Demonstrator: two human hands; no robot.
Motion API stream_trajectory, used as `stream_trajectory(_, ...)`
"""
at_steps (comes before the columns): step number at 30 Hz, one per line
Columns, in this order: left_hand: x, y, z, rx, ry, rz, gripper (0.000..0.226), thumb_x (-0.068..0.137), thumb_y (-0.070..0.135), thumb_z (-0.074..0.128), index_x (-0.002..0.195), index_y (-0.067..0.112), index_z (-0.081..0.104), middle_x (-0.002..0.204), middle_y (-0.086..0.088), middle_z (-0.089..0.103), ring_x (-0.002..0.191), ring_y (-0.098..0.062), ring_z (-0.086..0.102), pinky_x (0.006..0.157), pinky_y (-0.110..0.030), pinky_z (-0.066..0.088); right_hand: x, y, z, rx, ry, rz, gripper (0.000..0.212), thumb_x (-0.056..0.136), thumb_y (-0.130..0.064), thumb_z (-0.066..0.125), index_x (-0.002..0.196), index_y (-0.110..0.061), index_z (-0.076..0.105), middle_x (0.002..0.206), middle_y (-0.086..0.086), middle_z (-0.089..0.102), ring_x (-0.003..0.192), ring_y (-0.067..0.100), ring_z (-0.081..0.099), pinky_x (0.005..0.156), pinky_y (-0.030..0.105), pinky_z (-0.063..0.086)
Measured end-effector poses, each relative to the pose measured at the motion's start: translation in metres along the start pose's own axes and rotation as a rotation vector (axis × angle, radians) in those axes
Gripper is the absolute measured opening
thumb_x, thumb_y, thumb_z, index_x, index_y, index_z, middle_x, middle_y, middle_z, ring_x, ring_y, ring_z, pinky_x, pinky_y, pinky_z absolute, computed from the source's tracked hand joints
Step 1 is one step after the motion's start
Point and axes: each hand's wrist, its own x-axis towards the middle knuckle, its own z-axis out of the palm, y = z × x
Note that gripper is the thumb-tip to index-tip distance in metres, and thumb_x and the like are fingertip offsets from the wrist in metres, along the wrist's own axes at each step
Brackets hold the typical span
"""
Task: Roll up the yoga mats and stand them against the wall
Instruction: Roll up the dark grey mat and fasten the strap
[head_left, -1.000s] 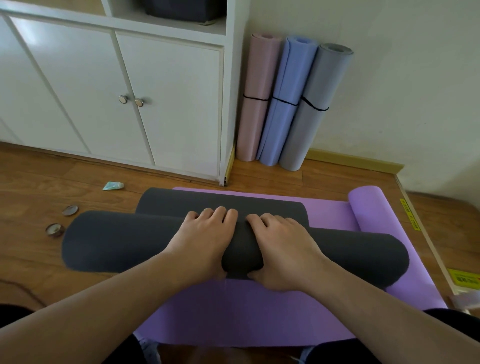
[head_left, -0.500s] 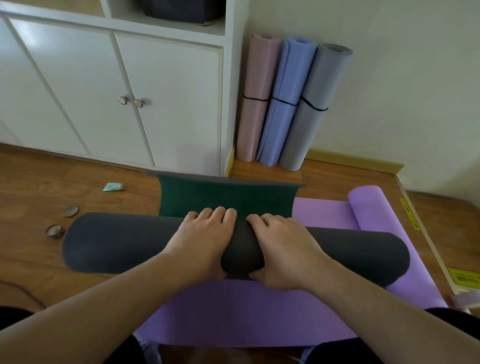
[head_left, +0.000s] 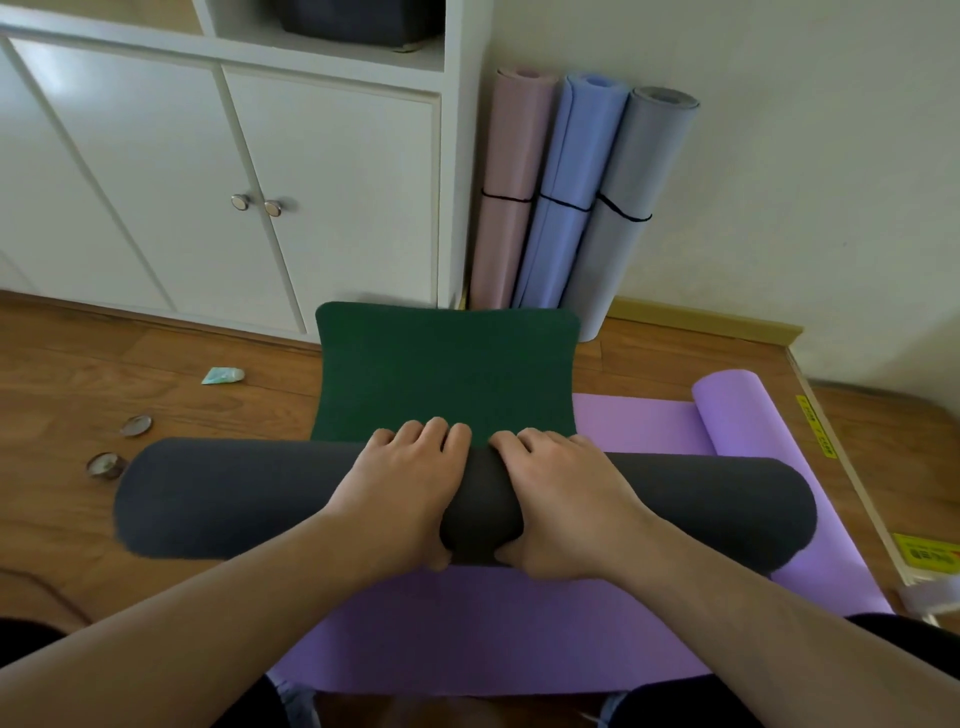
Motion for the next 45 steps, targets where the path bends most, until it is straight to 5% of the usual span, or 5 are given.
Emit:
stream_trajectory(15,0.001,-0.001,0.0,0.004,0.005,0.01,0.102,0.057,0.066,0.08,0.139,0.021,0.039,0.126,0.003,0.049,0.113,-0.022,0.054,0.098,-0.041,0.048,0.001,-0.003,-0.002,0.013,-0.003,-0.013,0.09,0.067,-0.059,0.083,0.138,-0.023,0.04,0.124,-0.003,0.057,0.111,0.022,0.059,0.095,0.04,0.049)
stream_trajectory(20,0.002,-0.009,-0.004,-0.111,0.012,0.01,0.088,0.056,0.066,0.078,0.126,0.025,0.045,0.116,0.01,0.054,0.104,-0.017,0.059,0.092,-0.042,0.051,-0.005,-0.006,0.0,-0.106,-0.026,0.001,0.128,0.064,-0.064,0.088,0.159,-0.016,0.016,0.145,0.007,0.041,0.131,0.029,0.046,0.116,0.044,0.037)
stream_trajectory(28,-0.003,-0.006,-0.004,-0.063,-0.035,0.029,0.106,0.055,0.073,0.077,0.141,0.025,0.038,0.131,0.007,0.049,0.118,-0.02,0.053,0.105,-0.04,0.045,-0.001,-0.001,-0.001,0.005,0.007,-0.032,0.086,0.068,-0.06,0.081,0.136,-0.023,0.044,0.124,-0.003,0.059,0.11,0.022,0.06,0.094,0.041,0.05)
stream_trajectory(37,0.003,-0.009,-0.013,-0.147,-0.038,-0.004,0.087,0.054,0.067,0.081,0.121,0.027,0.044,0.112,0.011,0.054,0.102,-0.015,0.058,0.095,-0.04,0.049,-0.005,-0.004,-0.005,-0.102,-0.031,-0.01,0.123,0.062,-0.068,0.089,0.154,-0.019,0.023,0.142,0.004,0.043,0.13,0.027,0.045,0.116,0.043,0.038)
stream_trajectory(45,-0.003,-0.007,-0.006,-0.052,-0.074,0.022,0.108,0.054,0.071,0.08,0.14,0.024,0.037,0.131,0.004,0.046,0.119,-0.021,0.052,0.106,-0.041,0.045,0.0,-0.003,-0.003,-0.003,-0.028,-0.015,0.089,0.068,-0.062,0.082,0.138,-0.024,0.044,0.126,-0.002,0.057,0.111,0.022,0.058,0.096,0.042,0.051)
